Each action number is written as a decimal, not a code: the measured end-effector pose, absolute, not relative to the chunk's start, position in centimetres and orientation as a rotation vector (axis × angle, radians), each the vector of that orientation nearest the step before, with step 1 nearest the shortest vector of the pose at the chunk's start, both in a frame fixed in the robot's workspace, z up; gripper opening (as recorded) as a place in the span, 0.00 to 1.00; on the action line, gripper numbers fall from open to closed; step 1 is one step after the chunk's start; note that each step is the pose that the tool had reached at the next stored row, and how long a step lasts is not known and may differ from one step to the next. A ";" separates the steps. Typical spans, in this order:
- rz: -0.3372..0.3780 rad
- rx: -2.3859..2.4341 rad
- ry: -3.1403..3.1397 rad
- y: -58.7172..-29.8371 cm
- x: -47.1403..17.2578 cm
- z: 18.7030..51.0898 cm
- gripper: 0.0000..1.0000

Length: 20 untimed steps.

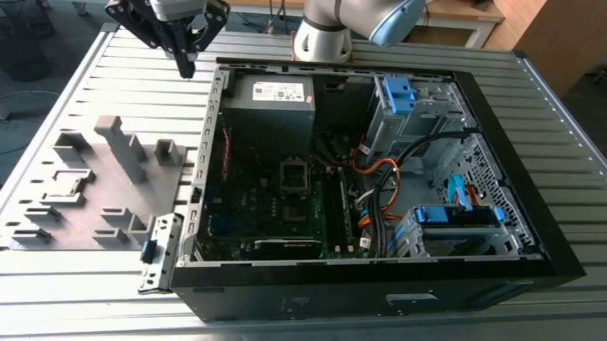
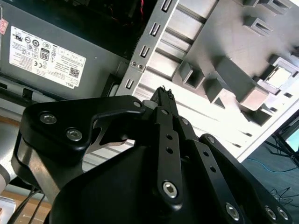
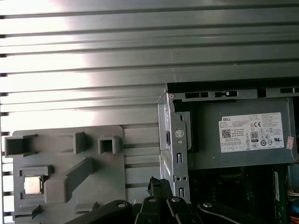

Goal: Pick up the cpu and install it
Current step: 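Reach for the cpu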

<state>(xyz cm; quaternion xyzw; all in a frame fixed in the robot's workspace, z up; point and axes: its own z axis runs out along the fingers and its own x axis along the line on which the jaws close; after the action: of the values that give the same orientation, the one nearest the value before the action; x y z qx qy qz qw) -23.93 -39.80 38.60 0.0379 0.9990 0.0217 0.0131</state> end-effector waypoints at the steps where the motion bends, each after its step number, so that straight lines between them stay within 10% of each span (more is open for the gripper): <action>1: 0.068 0.118 3.112 -39.8 -24.1 38.6 0.11; 20: 0.068 0.118 3.112 -39.7 -27.9 38.3 0.11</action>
<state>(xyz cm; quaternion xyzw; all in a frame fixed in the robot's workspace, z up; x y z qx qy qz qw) -27.88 -39.74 38.27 0.0378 0.9990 0.0217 0.0131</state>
